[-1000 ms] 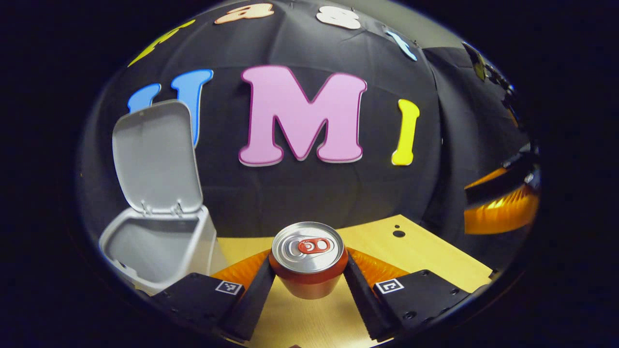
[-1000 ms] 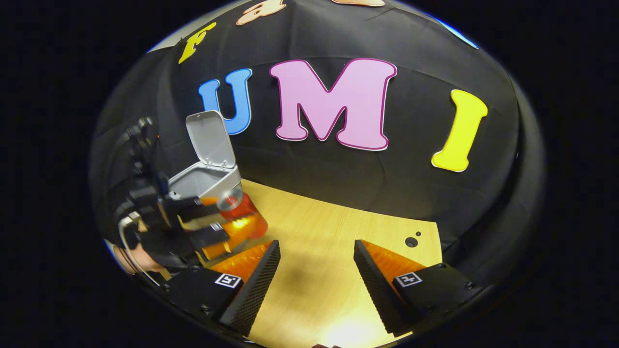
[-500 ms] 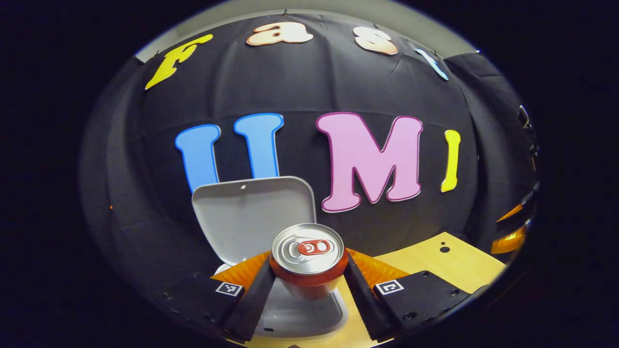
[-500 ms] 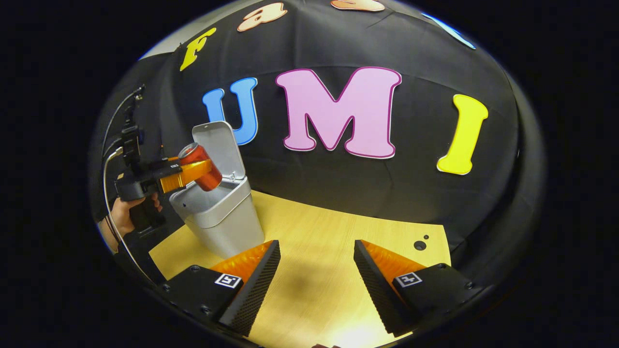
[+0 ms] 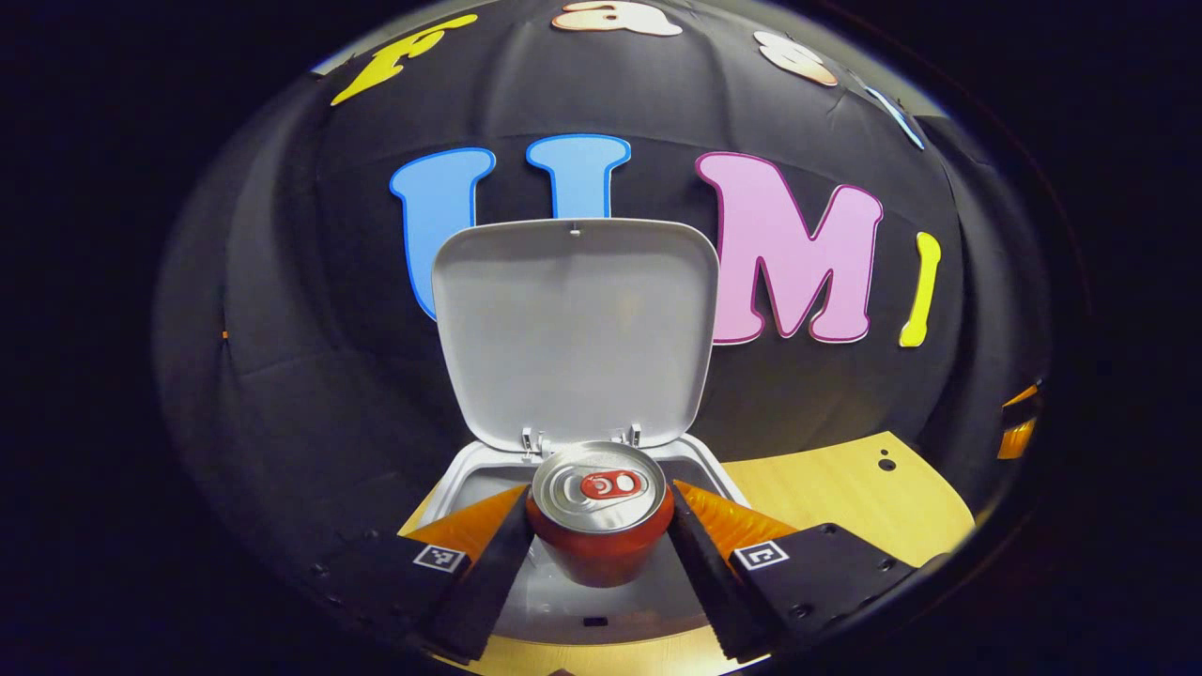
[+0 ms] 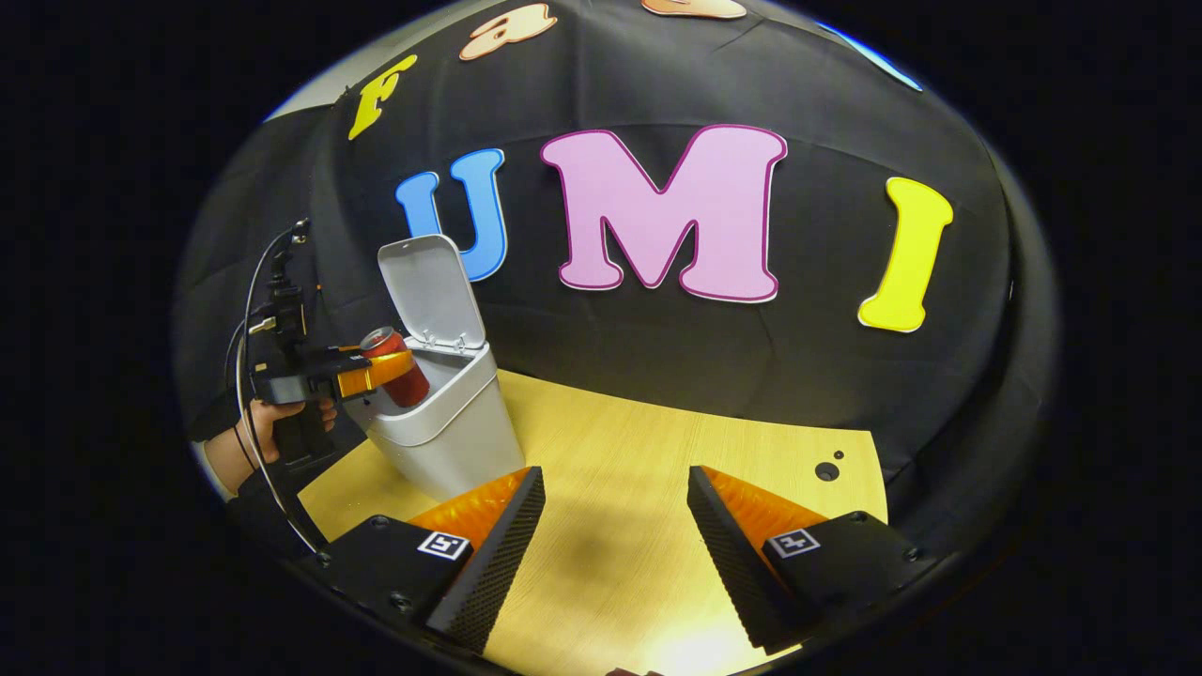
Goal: Press the lid of the desktop garbage bin to open it, pick up the crumpled paper on the desktop and throw it into the bin, then pick up the pop can on the desktop and drop it into the bin, and finally close the garbage bin lid.
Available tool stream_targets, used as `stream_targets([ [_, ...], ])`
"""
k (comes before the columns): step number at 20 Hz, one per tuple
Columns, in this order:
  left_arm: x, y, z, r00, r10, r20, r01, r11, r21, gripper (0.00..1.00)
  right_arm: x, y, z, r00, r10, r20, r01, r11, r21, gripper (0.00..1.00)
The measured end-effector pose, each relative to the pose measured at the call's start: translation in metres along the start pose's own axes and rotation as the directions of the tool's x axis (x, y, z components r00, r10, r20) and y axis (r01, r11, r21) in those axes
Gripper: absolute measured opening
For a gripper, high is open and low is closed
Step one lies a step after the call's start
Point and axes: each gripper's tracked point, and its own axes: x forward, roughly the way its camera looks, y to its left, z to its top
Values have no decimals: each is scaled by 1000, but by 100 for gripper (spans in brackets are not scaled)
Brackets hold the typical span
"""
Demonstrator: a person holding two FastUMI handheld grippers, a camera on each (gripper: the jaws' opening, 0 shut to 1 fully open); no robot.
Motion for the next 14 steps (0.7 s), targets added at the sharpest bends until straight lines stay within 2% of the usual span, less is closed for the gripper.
stream_targets([
  [7, -4, -6, 30, 999, -2, 51, 1, 1000, 14, 89, -4, -10, -1, 1000, -16, 5, 16, 1000, 14, 98],
  [12, -3, 5, 107, 987, 3, 159, 8, 998, -65, 89, -8, -18, -7, 1000, -27, 8, 27, 999, 42, 98],
  [14, 1, 18, 144, 976, 16, 217, -1, 998, -70, 89, -10, -18, -11, 1000, -25, 7, 24, 998, 55, 98],
])
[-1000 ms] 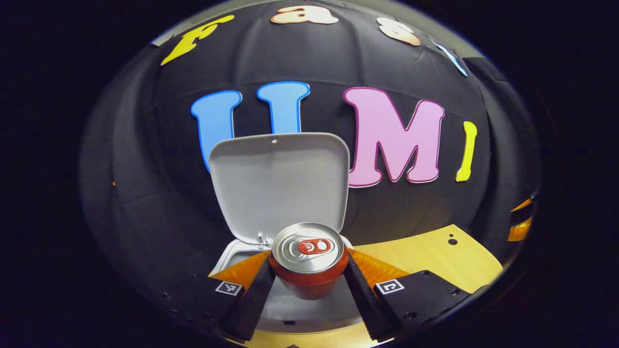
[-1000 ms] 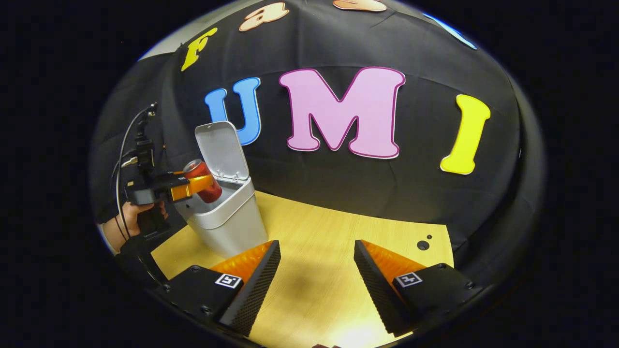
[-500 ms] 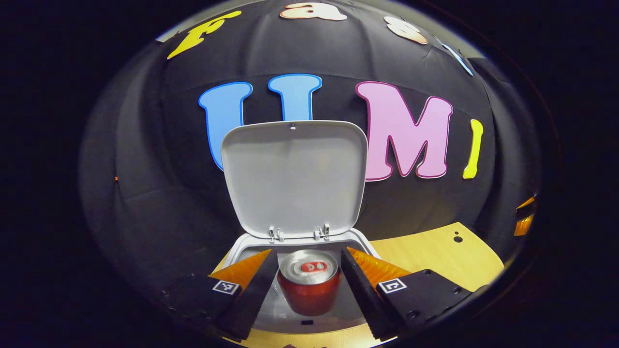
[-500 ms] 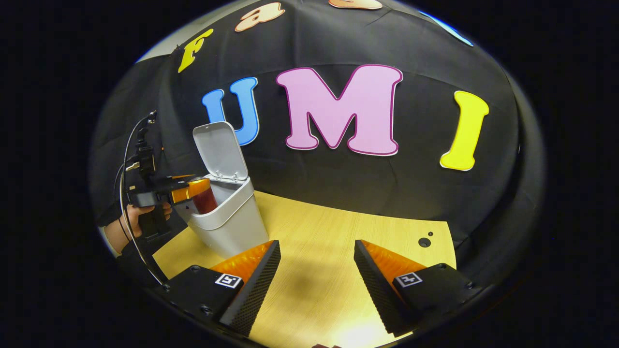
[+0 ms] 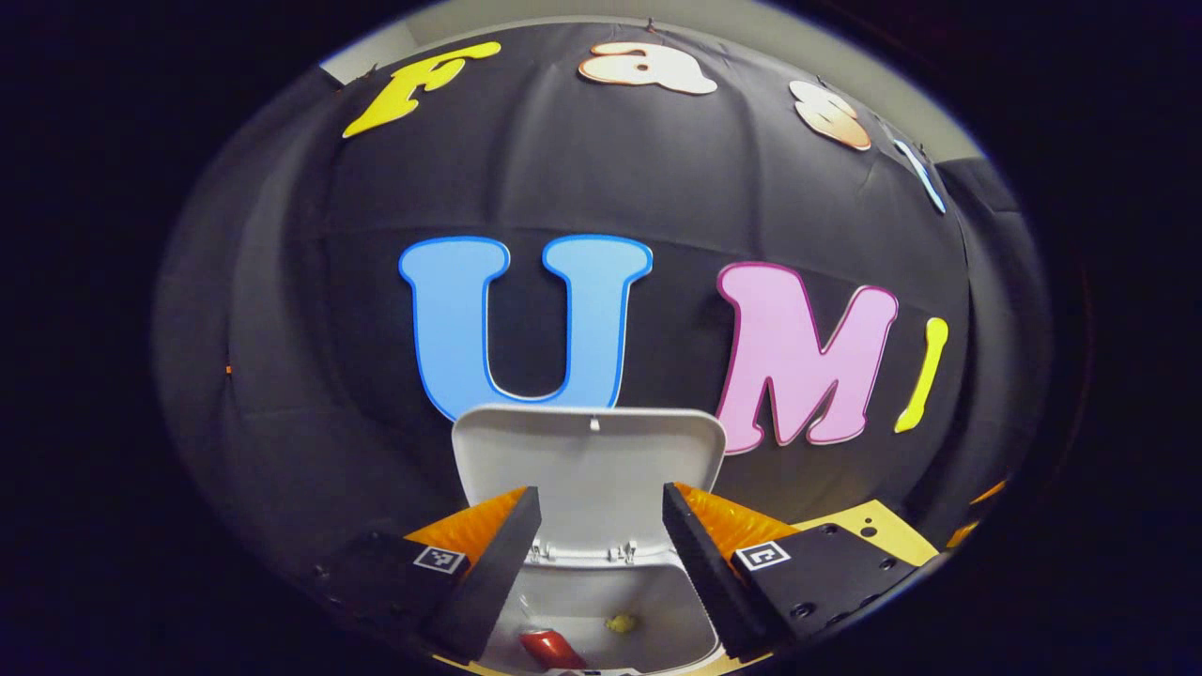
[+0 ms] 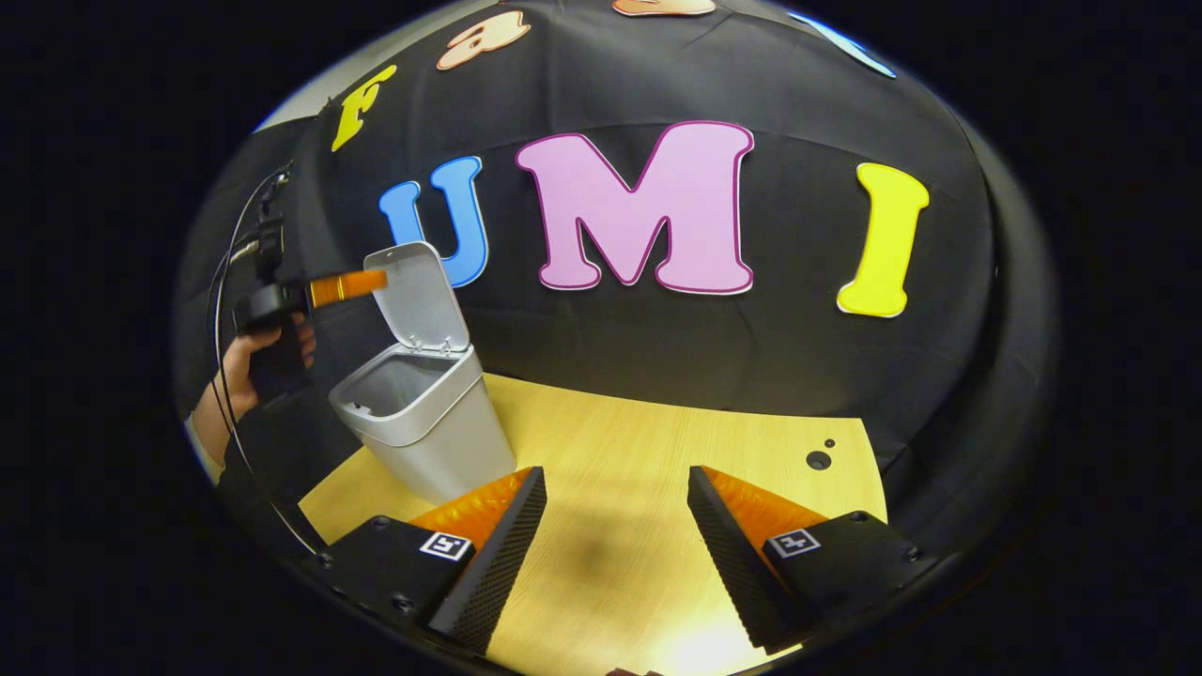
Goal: Press the lid of the desktop garbage bin to open it, pick up the crumpled paper on the desktop and throw it into the bin, then pick up the pop can on the desktop and drop it into the bin, and finally close the garbage bin lid.
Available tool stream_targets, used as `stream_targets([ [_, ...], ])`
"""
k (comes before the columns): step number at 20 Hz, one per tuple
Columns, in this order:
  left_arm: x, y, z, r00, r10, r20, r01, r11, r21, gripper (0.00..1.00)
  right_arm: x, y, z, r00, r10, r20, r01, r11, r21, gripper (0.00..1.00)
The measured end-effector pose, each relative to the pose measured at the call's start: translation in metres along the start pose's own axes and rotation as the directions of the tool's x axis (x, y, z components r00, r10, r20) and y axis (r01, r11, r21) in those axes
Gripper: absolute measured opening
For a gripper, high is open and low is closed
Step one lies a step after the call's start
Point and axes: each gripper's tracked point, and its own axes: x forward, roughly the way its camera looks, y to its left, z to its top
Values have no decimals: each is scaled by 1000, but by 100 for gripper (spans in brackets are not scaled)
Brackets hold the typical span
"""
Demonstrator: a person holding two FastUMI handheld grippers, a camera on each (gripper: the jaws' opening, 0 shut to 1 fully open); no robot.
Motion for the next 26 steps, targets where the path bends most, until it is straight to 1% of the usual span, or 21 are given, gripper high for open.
stream_targets([
  [1, 7, 5, 15, 1000, 13, 28, -13, 1000, 18, 89, -1, -1, -3, 1000, -1, 0, 1, 1000, 2, 98],
  [3, 17, 7, 40, 998, 5, 66, -8, 999, 53, 89, -3, -1, -9, 1000, -3, -5, 3, 1000, 2, 98],
  [4, 24, 7, 48, 997, -2, 80, -4, 997, 78, 92, -4, 0, -12, 1000, 0, -8, 0, 1000, 5, 98],
  [6, 37, 5, 55, 996, -11, 90, -1, 991, 131, 92, -6, 2, -17, 1000, 5, -12, -5, 1000, 14, 98],
  [8, 51, 1, 56, 996, -25, 89, 10, 986, 164, 92, -7, 4, -20, 1000, 10, -14, -10, 1000, 21, 98],
  [10, 64, 3, 45, 998, -16, 53, 7, 985, 170, 91, -7, 4, -23, 1000, 13, -16, -13, 1000, 28, 98],
  [12, 68, 4, 29, 1000, -19, -6, 20, 985, 172, 91, -9, 7, -25, 1000, 19, -17, -18, 999, 42, 98],
  [13, 65, 3, 32, 999, -35, -8, 36, 986, 164, 93, -8, 7, -26, 1000, 22, -17, -22, 999, 48, 98],
  [16, 47, 2, 15, 993, -67, -101, 82, 984, 159, 94, -6, 9, -36, 999, 33, -28, -31, 998, 62, 98],
  [18, 26, 2, -10, 975, -82, -204, 115, 981, 155, 94, -3, 9, -43, 999, 32, -42, -29, 997, 71, 98],
  [19, 15, 2, -20, 964, -91, -249, 129, 982, 137, 94, -2, 9, -44, 998, 36, -46, -33, 997, 76, 98],
  [22, -16, -14, -60, 916, -151, -373, 170, 985, 21, 92, 2, 10, -45, 997, 49, -52, -45, 996, 73, 98],
  [23, -23, -16, -73, 902, -159, -401, 177, 984, 9, 91, 3, 10, -46, 997, 52, -54, -48, 996, 73, 98],
  [24, -28, -13, -88, 891, -152, -428, 178, 984, 21, 91, 4, 12, -46, 997, 57, -55, -53, 996, 73, 98],
  [26, -41, -6, -111, 865, -134, -484, 196, 977, 78, 93, 6, 18, -47, 995, 78, -60, -74, 995, 71, 98],
])
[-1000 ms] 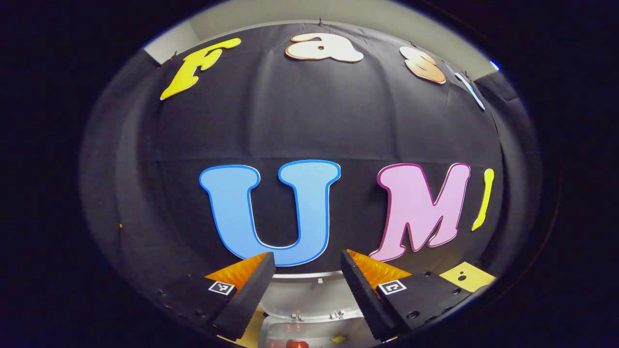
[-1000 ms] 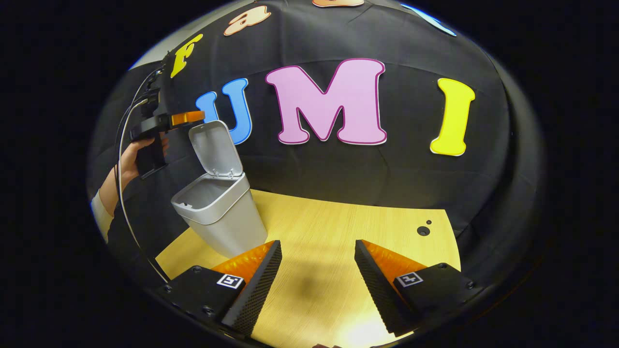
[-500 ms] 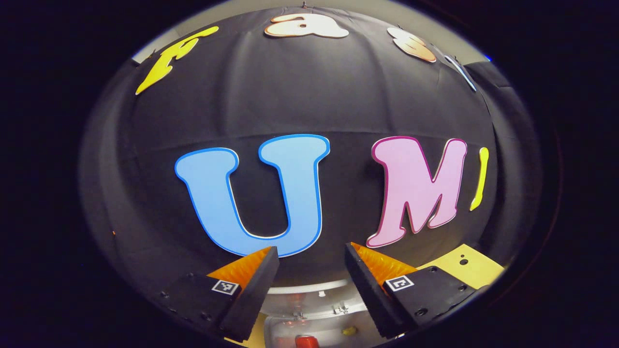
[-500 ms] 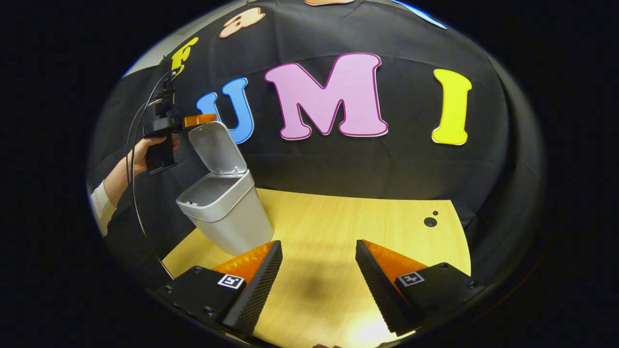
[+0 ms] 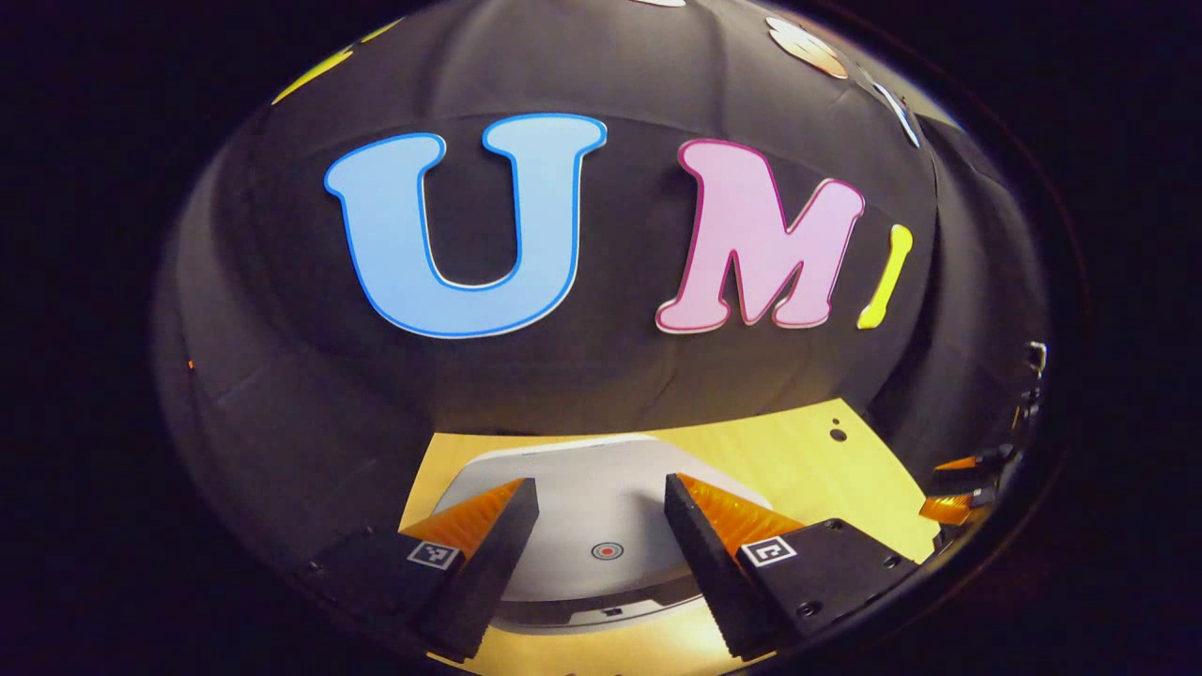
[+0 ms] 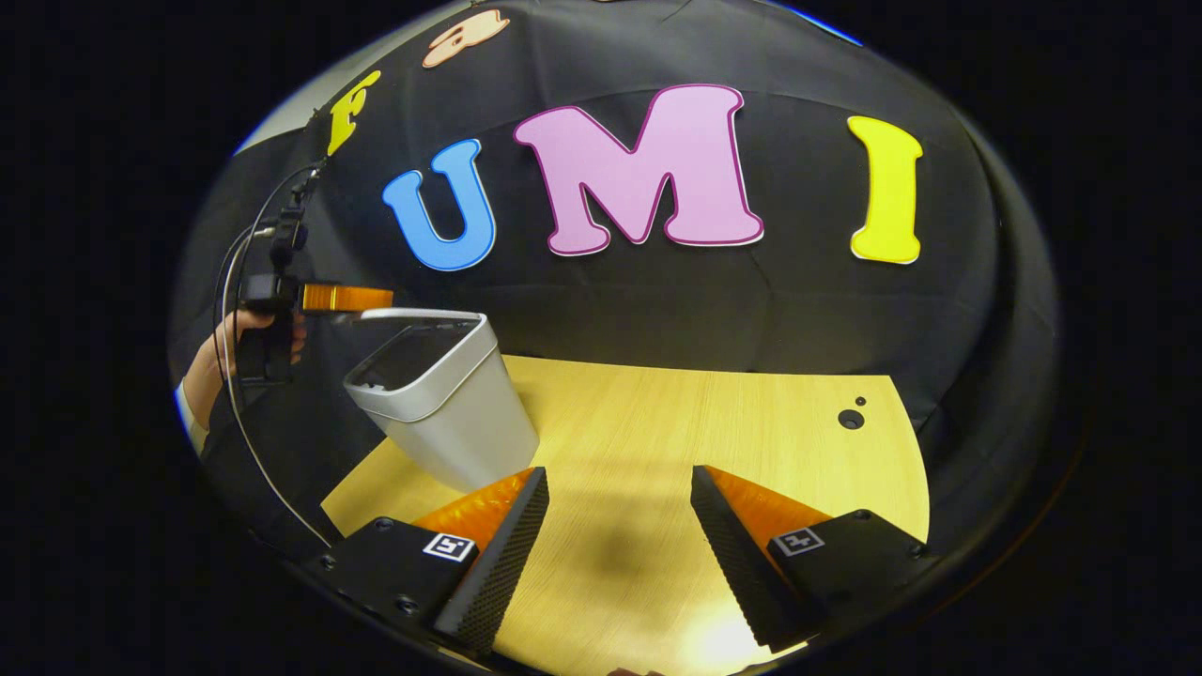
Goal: Press the lid of the desktop garbage bin to open it, pick up the crumpled paper on the desktop and throw it into the bin, then pick up the pop can on the desktop and drop it into the bin, and finally close the garbage bin lid.
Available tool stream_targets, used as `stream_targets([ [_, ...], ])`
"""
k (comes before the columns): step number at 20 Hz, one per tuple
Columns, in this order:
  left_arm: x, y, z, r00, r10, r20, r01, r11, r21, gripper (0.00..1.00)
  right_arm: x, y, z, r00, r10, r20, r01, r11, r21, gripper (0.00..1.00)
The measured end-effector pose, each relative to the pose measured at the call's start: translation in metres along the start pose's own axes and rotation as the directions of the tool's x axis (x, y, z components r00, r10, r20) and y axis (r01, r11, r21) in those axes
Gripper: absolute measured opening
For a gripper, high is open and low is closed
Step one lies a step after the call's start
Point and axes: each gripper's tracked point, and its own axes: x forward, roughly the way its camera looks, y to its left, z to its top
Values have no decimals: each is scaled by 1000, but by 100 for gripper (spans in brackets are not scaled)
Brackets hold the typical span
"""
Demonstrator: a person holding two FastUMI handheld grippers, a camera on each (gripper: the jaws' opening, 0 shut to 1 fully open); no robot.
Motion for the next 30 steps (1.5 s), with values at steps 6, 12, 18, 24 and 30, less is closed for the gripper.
stream_targets([
  [6, 8, -12, -66, 975, -4, -221, 11, 999, 32, 94, -1, 15, -14, 999, 37, -26, -38, 998, -51, 98],
  [12, 12, -9, -58, 990, 17, -141, -10, 999, 52, 96, -4, 21, -29, 997, 59, -48, -60, 998, -29, 98],
  [18, 13, -9, -51, 996, 89, 10, -89, 995, 43, 96, -21, 8, -23, 1000, 12, -12, -13, 997, -81, 98],
  [24, -31, -73, -25, 976, 60, 210, -65, 998, 18, 95, -40, -7, 7, 992, -53, 116, 71, 986, -152, 98],
  [30, -96, -138, -13, 915, 85, 394, -88, 996, -10, 95, -66, 12, 32, 946, -62, 317, 131, 971, -201, 98],
])
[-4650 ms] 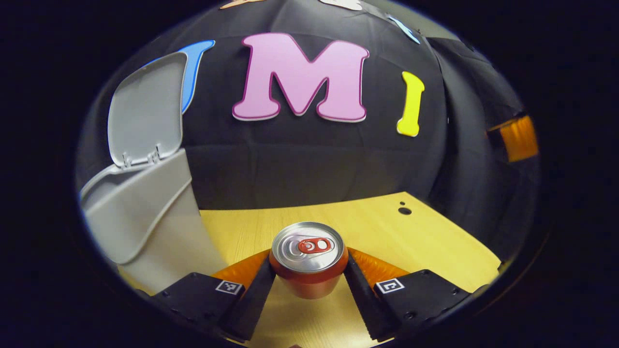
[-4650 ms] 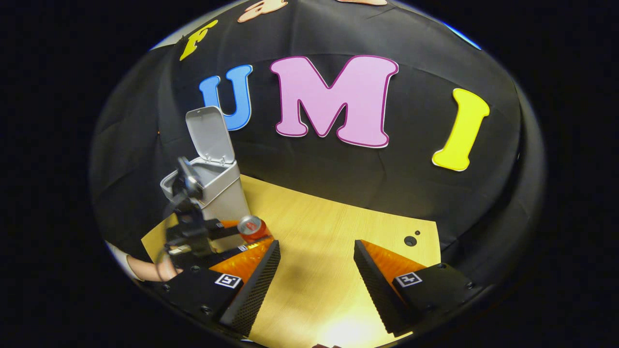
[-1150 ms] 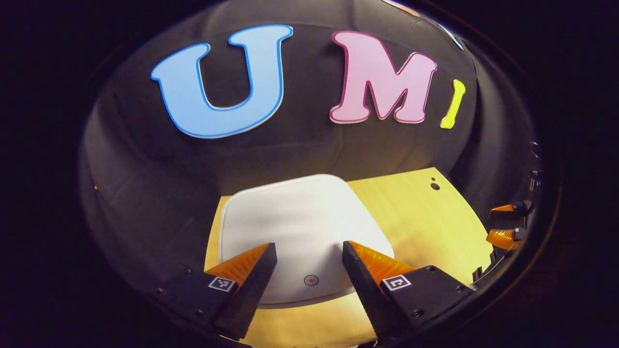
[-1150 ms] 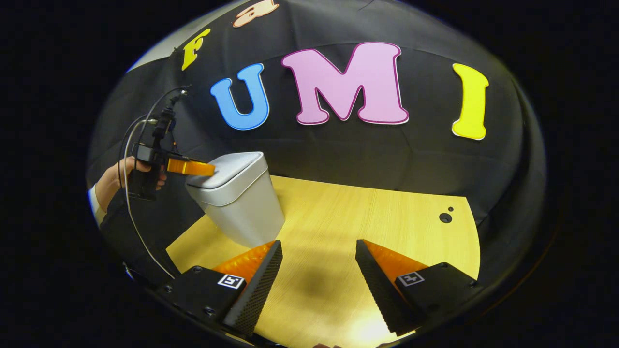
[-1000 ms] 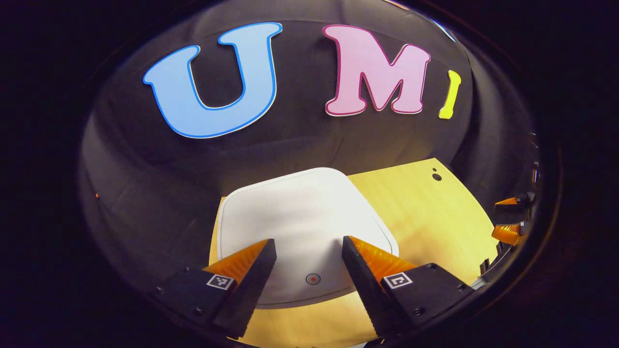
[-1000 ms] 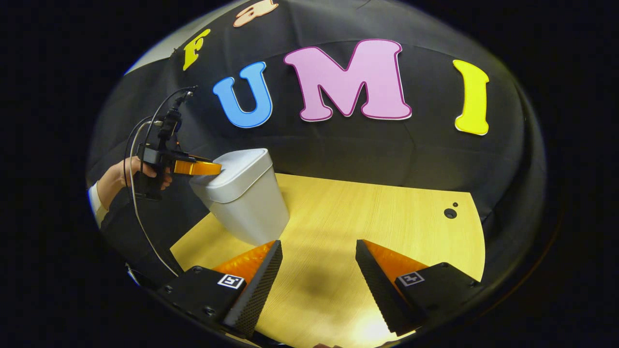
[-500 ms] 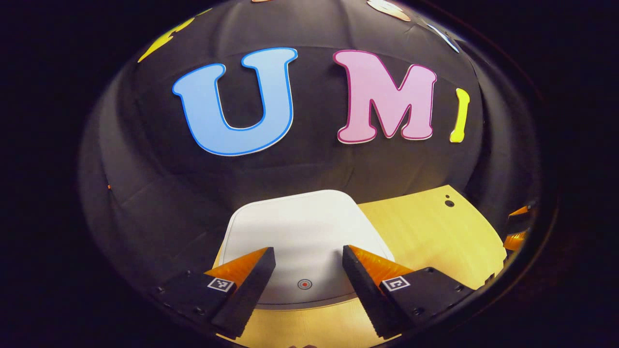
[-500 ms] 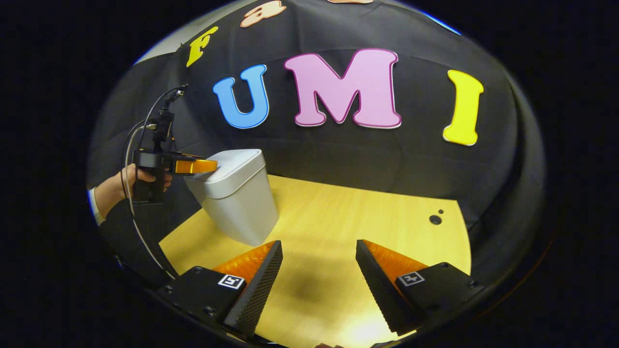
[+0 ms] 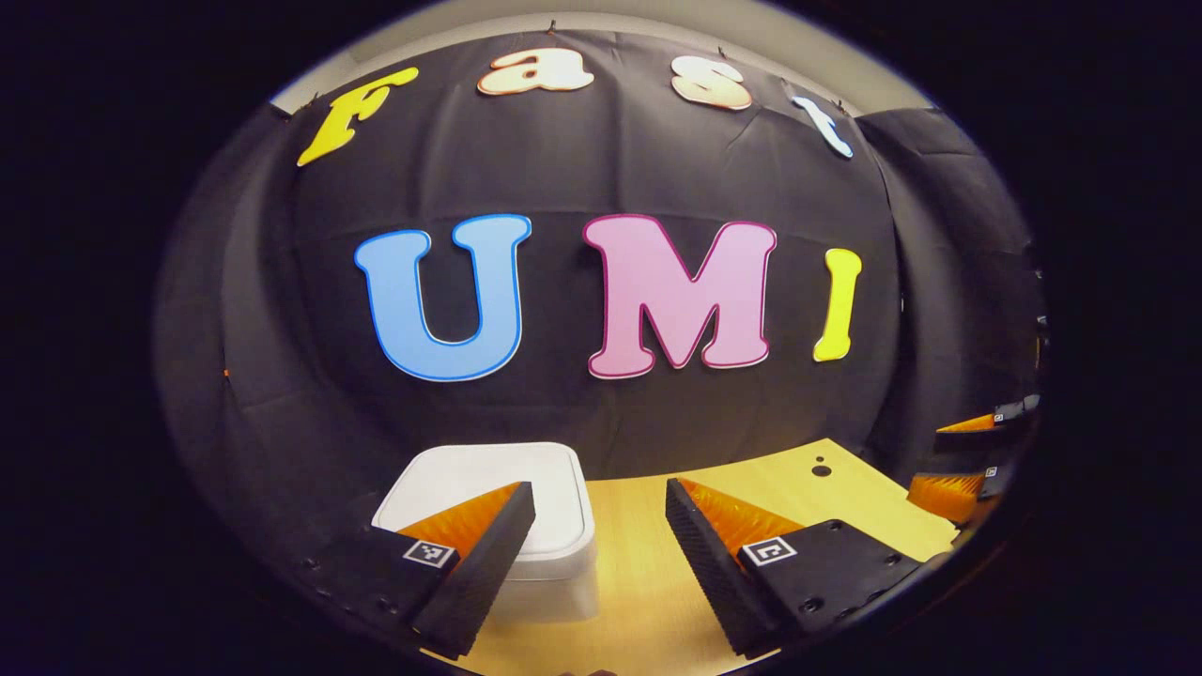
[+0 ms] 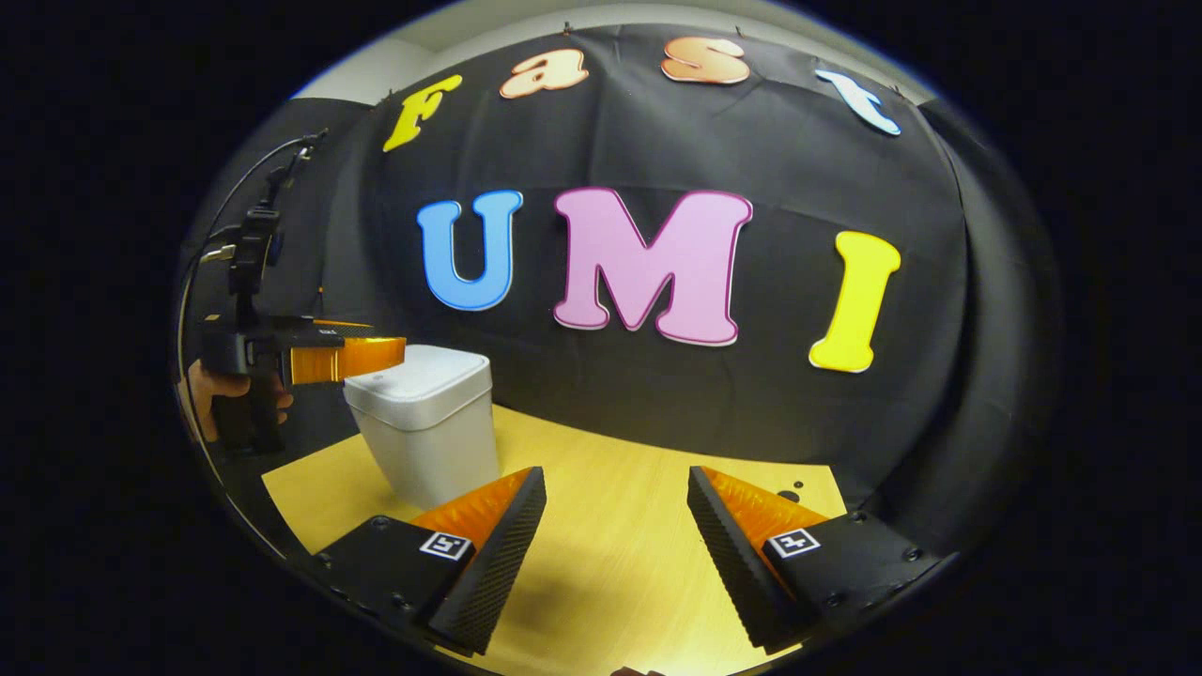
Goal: Press the lid of the desktop garbage bin to open it, pick up the crumpled paper on the desktop and throw it into the bin, then pick up the pop can on the desktop and drop it into the bin, and finally close the garbage bin lid.
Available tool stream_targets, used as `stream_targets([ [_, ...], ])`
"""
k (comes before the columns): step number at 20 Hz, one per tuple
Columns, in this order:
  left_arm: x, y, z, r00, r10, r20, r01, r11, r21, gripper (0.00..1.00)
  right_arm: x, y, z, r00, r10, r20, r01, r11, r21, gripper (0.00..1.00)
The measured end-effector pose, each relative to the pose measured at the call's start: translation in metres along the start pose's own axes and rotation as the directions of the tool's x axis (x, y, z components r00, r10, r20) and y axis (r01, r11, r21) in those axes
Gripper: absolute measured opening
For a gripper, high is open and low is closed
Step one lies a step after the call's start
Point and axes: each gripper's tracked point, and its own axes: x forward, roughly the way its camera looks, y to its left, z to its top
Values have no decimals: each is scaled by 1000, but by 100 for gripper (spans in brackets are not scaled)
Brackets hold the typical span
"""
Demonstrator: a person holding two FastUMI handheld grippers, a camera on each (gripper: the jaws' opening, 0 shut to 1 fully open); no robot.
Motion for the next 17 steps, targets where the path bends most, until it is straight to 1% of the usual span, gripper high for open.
stream_targets([
  [2, -24, -9, 15, 997, 24, 68, -25, 1000, 18, 94, -8, 6, 11, 999, 4, 51, -4, 1000, 10, 97],
  [3, -35, -14, 23, 995, 30, 98, -33, 999, 23, 95, -13, 5, 18, 997, -11, 72, 10, 1000, 15, 97],
  [5, -58, -26, 28, 992, 29, 123, -33, 999, 30, 95, -26, 10, 33, 994, -28, 107, 24, 999, 33, 97],
  [6, -67, -28, 31, 990, 27, 138, -31, 999, 24, 95, -33, 11, 42, 990, -42, 135, 39, 999, 26, 97],
  [8, -85, -35, 27, 990, 8, 144, -8, 1000, 1, 95, -47, 7, 57, 978, -91, 188, 95, 995, -14, 96],
  [9, -91, -33, 23, 990, 6, 139, -5, 1000, -8, 95, -58, 11, 59, 976, -114, 188, 119, 993, -14, 97],
  [11, -109, -30, 10, 995, -2, 102, 4, 1000, -25, 96, -78, 26, 63, 975, -115, 188, 114, 993, 15, 96],
  [12, -114, -27, 8, 995, -1, 98, 4, 999, -36, 96, -86, 33, 69, 971, -114, 211, 116, 993, 4, 97],
  [14, -130, -24, 7, 994, -2, 112, 6, 999, -33, 96, -102, 30, 72, 967, -142, 211, 151, 988, -24, 96],
  [17, -155, -22, 13, 988, -7, 154, 8, 1000, -5, 96, -121, 39, 75, 966, -149, 210, 152, 988, 0, 96],
])
